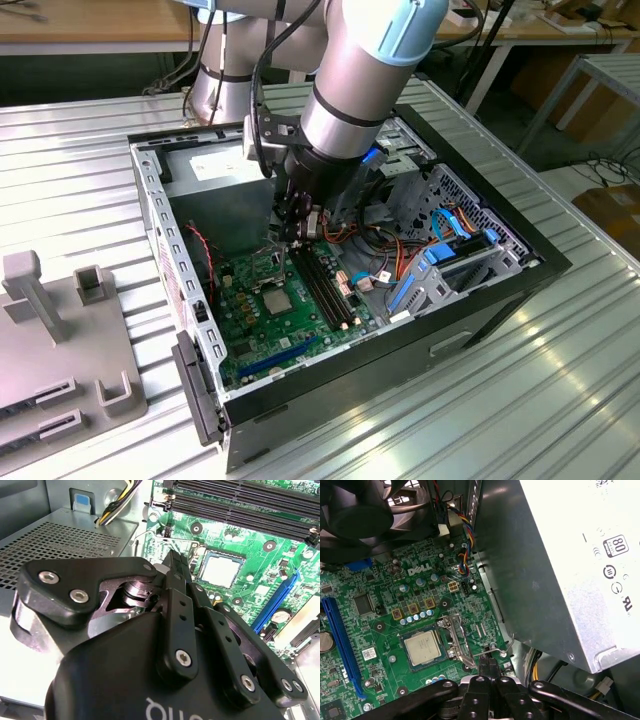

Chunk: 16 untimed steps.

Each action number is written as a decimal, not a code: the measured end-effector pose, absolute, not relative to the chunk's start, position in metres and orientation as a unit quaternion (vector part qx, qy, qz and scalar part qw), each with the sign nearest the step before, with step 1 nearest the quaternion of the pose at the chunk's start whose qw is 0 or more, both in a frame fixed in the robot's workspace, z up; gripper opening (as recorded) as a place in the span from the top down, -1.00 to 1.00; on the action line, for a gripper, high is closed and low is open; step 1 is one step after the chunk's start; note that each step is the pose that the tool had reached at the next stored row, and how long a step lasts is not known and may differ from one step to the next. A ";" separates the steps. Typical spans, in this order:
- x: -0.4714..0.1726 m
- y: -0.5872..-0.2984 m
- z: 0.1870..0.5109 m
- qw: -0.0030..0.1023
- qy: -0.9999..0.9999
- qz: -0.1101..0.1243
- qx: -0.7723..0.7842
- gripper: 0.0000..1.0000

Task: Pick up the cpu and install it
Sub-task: 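Close the cpu cover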

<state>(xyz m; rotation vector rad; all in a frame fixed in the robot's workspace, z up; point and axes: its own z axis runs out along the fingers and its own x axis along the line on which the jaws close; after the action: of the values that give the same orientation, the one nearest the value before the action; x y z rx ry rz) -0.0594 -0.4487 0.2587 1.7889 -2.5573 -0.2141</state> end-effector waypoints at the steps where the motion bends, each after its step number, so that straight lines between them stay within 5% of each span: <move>1: -0.059 -0.449 0.259 0.007 -0.817 -0.068 0.572 0.79; 16: -0.059 -0.458 0.259 0.007 -0.817 -0.068 0.572 0.79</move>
<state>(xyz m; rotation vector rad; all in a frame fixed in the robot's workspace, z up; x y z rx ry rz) -0.0594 -0.4581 0.2588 1.7889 -2.5572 -0.2142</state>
